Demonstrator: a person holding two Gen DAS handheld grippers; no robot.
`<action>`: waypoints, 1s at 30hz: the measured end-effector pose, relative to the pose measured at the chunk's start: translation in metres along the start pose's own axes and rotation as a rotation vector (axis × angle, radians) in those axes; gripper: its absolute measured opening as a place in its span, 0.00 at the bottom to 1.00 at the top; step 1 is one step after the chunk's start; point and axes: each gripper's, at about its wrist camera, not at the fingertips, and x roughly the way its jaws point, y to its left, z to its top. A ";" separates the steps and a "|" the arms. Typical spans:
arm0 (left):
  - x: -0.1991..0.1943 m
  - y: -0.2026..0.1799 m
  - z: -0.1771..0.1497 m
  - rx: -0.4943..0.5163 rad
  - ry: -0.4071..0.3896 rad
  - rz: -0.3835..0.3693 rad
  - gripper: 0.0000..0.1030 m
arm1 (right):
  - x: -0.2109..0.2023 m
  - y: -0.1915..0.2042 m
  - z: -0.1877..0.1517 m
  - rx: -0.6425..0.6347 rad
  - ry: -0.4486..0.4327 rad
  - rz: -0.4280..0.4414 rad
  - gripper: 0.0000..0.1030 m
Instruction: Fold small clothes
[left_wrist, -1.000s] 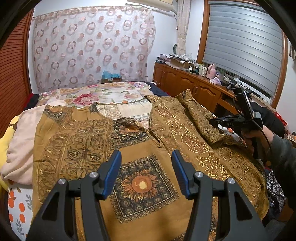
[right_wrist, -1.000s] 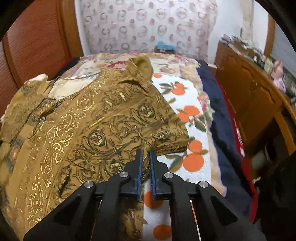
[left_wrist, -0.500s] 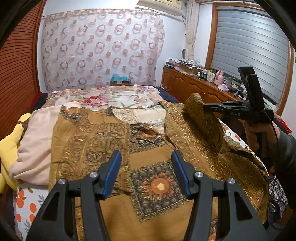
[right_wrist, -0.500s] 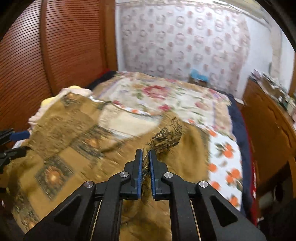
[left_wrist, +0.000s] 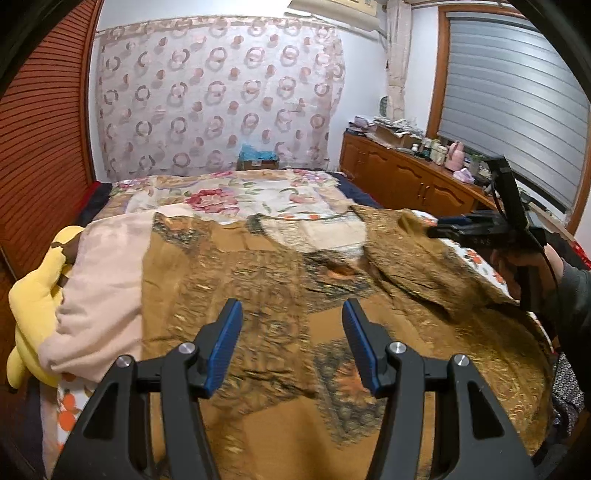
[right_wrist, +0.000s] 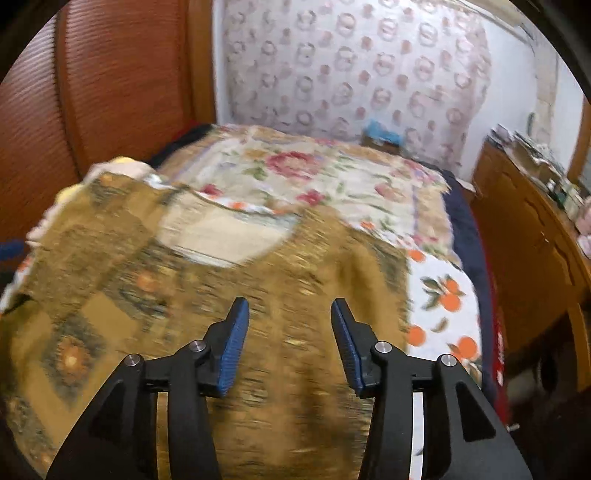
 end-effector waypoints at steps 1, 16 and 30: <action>0.006 0.008 0.004 0.001 0.009 0.018 0.54 | 0.004 -0.006 -0.002 0.006 0.011 -0.012 0.46; 0.075 0.098 0.033 -0.061 0.126 0.159 0.54 | 0.049 -0.076 -0.017 0.129 0.071 -0.055 0.49; 0.124 0.128 0.064 -0.093 0.230 0.115 0.40 | 0.050 -0.074 -0.016 0.116 0.073 -0.045 0.54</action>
